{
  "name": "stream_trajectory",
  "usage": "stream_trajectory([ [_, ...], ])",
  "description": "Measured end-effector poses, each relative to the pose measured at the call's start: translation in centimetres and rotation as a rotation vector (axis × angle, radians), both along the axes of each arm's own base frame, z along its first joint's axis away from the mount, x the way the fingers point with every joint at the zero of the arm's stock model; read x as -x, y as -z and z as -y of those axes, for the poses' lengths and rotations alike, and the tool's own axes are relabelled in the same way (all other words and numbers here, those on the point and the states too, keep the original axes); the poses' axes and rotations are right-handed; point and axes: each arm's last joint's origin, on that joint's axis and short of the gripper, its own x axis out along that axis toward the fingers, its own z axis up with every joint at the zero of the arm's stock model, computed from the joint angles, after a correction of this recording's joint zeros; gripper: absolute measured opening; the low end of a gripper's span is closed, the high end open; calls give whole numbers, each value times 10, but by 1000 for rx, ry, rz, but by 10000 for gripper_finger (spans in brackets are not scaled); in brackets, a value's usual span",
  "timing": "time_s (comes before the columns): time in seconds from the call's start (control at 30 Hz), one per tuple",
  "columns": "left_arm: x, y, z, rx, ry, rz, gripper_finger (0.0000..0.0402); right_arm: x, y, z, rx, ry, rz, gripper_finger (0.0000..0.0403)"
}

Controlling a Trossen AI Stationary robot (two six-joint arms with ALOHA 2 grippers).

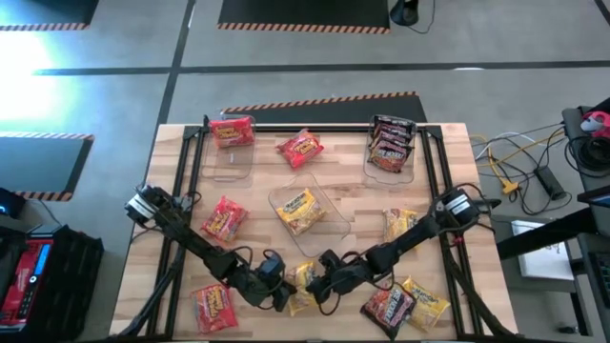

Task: Sort Maruchan noodles
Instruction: Put the bottom left yellow noodle pack into the center transparent bin

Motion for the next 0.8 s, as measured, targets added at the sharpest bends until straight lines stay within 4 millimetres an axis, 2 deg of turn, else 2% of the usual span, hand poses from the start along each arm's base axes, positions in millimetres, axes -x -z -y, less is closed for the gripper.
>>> stream_trajectory([
  [0.27, 0, 0, 0, -3, 8, 1, 38, -1, -1, -1, 18, -29, 23, 185],
  [0.53, 0, -1, 1, 6, 13, 10, 38, -1, -1, -1, 22, -37, 28, 137],
  [0.8, -1, -5, 1, 29, 21, 27, 49, -1, -2, -2, 9, -51, 28, 125],
])
